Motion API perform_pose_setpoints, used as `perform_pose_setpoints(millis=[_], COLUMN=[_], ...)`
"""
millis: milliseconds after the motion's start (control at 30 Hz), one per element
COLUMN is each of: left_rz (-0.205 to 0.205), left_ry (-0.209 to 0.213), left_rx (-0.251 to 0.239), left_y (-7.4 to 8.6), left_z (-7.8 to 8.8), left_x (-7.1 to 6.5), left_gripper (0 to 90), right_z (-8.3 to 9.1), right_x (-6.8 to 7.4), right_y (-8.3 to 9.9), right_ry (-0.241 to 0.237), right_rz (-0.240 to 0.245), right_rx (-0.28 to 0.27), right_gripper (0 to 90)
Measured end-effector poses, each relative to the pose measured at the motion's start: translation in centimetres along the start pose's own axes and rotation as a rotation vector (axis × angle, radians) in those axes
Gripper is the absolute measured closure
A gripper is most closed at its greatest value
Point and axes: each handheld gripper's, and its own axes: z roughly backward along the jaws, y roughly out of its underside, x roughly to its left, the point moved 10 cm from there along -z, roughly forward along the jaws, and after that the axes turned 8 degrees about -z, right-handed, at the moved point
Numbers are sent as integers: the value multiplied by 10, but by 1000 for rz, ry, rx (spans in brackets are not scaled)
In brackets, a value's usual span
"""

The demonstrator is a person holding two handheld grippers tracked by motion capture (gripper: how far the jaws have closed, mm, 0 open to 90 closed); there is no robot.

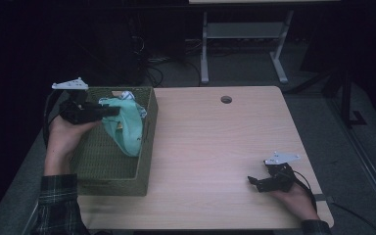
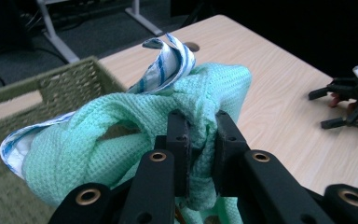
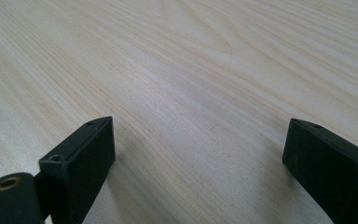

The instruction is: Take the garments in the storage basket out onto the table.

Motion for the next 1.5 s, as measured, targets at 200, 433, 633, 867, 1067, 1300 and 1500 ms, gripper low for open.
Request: perform_pose_setpoints(millis=[200,433,633,867,1067,1300,1500], left_rz=[-9,-29,-45,-72,-91,-117,-124], left_ry=[36,76,128,170,197,226,250], left_rx=[-37,-68,-102,-121,-115,-109,-109], left_y=[-17,-36,-51,-64,-69,-72,-70], left_z=[3,4,3,-4,-13,-27,-41], left_x=[-11,-24,-38,-55,-67,-83,-96], left_gripper=[791,793,792,792,792,792,792], right_z=[0,0,0,0,0,0,0], right_x=[1,0,0,0,0,1,0], right_y=[0,0,0,0,0,0,0], right_ry=[-1,-2,-2,-2,-1,-2,-1], right_rz=[-6,-4,-4,-4,-3,-6,-3], right_rx=[4,3,2,2,3,4,3], right_gripper=[87,88,87,88,88,88,88])
